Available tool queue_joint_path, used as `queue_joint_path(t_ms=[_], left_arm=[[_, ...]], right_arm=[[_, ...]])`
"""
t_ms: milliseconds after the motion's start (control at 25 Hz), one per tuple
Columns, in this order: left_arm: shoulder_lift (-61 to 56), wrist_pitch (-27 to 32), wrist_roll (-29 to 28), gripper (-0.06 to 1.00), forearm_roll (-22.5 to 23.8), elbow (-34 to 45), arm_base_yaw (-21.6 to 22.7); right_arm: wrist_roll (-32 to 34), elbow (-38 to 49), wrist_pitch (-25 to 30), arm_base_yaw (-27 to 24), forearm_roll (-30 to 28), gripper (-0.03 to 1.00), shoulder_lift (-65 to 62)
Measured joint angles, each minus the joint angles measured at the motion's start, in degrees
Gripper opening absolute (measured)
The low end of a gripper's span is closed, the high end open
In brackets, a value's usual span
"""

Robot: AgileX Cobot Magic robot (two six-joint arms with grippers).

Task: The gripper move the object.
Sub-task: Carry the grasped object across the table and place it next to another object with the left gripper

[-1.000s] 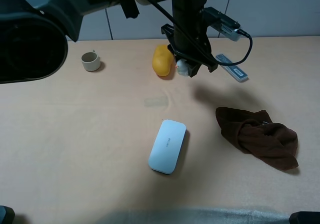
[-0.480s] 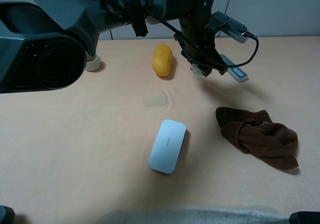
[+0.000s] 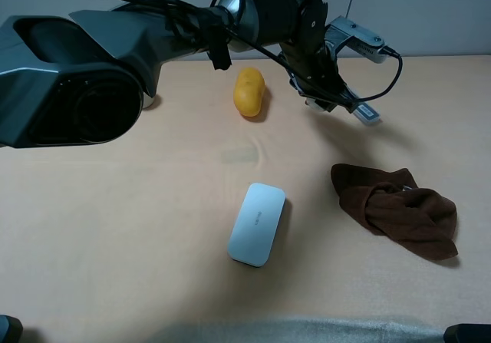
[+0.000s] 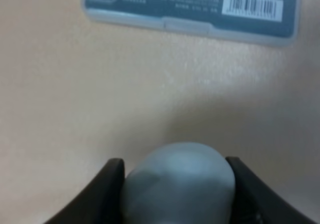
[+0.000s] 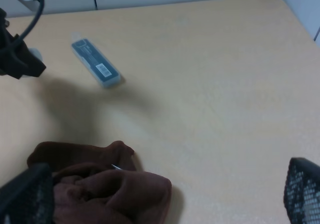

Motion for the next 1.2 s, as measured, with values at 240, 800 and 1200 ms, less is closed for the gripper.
queue_joint_path(t_ms=[240, 800, 1200], left_arm=[[1.9, -3.9, 0.0, 0.43, -1.4, 0.0, 0.0], [3.2, -6.8, 0.2, 0.43, -3.9, 0.0, 0.0], [3.2, -5.6, 0.2, 0.43, -3.9, 0.0, 0.0]], right_arm=[[0.0, 0.0, 0.0, 0.0, 0.0, 0.69, 0.0], [0.0, 0.0, 0.0, 0.0, 0.0, 0.69, 0.0], [0.0, 0.0, 0.0, 0.0, 0.0, 0.69, 0.0]])
